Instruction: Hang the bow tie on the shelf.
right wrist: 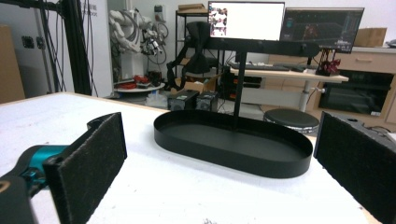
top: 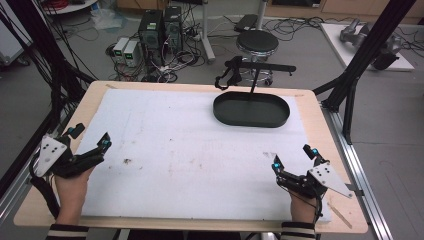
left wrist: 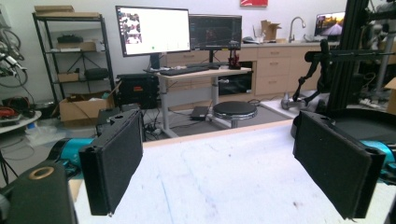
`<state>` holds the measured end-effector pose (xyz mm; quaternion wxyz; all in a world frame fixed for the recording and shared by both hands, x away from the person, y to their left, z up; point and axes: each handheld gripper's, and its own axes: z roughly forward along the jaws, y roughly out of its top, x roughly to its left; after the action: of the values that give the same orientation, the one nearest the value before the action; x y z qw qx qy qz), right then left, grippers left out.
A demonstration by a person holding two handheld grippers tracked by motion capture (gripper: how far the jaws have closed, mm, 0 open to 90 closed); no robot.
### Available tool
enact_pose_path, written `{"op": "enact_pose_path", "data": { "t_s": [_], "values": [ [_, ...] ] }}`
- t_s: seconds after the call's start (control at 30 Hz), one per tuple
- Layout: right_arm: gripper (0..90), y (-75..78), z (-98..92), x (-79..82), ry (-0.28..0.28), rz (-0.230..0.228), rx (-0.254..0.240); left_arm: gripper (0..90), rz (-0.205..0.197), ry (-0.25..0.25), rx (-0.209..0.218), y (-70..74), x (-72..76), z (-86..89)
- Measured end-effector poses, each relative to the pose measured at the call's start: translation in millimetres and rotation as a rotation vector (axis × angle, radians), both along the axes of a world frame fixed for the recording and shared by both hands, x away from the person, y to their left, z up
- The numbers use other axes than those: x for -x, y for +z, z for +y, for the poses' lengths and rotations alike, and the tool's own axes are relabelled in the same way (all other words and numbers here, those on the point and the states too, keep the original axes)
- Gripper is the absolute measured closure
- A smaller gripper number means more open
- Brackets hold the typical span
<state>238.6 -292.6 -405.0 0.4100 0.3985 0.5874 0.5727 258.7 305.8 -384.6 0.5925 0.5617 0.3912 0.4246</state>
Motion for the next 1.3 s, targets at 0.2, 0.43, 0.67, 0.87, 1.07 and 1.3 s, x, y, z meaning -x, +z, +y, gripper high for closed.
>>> {"op": "enact_pose_path", "data": {
  "t_s": [0.2,0.43,0.67,0.87,1.07,1.3],
  "values": [
    [1.5,-1.6,-0.5,2.0,-0.012,0.006,-0.017,15.2,0.008,-0.013,0.022,-16.7,8.7,6.0],
    [1.4,-1.5,-3.8,5.5,-0.043,0.009,-0.022,15.2,0.008,0.016,0.039,-18.8,17.9,15.5],
    [1.5,-2.0,-2.4,5.3,-0.039,0.015,-0.010,15.2,0.050,0.034,0.055,-28.7,18.8,23.6],
    [1.4,-2.7,-0.8,4.6,-0.034,0.018,0.001,15.2,0.057,0.028,0.050,-29.3,18.6,21.8],
    [1.5,-3.3,-1.3,5.1,-0.033,0.017,-0.002,15.1,0.055,0.020,0.070,-30.0,19.3,22.1],
    [1.5,-3.2,-2.0,6.5,-0.036,0.017,-0.008,14.6,0.067,0.016,0.064,-31.3,18.4,21.2]
  ]
}}
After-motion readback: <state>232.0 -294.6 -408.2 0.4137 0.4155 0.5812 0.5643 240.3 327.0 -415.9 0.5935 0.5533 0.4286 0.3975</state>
